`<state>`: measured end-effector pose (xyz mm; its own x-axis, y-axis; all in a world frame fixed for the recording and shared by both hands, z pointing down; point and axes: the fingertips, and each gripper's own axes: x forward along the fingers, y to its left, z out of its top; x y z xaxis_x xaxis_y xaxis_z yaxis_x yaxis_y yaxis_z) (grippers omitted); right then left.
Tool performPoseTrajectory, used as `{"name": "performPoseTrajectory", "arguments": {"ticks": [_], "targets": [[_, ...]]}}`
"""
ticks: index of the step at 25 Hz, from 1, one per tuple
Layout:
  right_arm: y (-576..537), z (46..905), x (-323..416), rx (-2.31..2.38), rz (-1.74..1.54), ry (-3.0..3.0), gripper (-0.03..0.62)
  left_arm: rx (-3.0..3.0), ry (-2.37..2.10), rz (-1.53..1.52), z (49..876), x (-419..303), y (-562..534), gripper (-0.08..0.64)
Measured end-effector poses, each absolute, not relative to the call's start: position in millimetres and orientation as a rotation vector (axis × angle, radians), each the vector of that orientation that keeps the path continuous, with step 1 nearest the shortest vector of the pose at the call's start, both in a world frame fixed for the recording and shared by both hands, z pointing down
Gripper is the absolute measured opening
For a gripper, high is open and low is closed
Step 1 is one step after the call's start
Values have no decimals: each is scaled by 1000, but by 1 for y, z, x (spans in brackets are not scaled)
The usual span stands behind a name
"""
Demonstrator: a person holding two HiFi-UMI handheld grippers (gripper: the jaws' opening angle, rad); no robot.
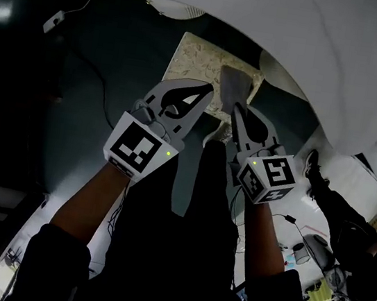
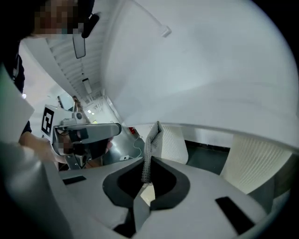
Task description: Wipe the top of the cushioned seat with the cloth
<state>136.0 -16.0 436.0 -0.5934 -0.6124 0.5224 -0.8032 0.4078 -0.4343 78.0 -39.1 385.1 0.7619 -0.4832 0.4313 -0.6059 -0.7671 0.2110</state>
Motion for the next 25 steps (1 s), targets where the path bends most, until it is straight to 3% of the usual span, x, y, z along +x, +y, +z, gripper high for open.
{"name": "performPoseTrajectory", "arguments": {"ticks": [8,25], "targets": [[-40,307,126,1254,843,-2544,32,2705,-966,382,269,60,-54,8],[-26,120,90,1253,485,-2734,32,2809,-1046,212,126,35,-21,8]]}}
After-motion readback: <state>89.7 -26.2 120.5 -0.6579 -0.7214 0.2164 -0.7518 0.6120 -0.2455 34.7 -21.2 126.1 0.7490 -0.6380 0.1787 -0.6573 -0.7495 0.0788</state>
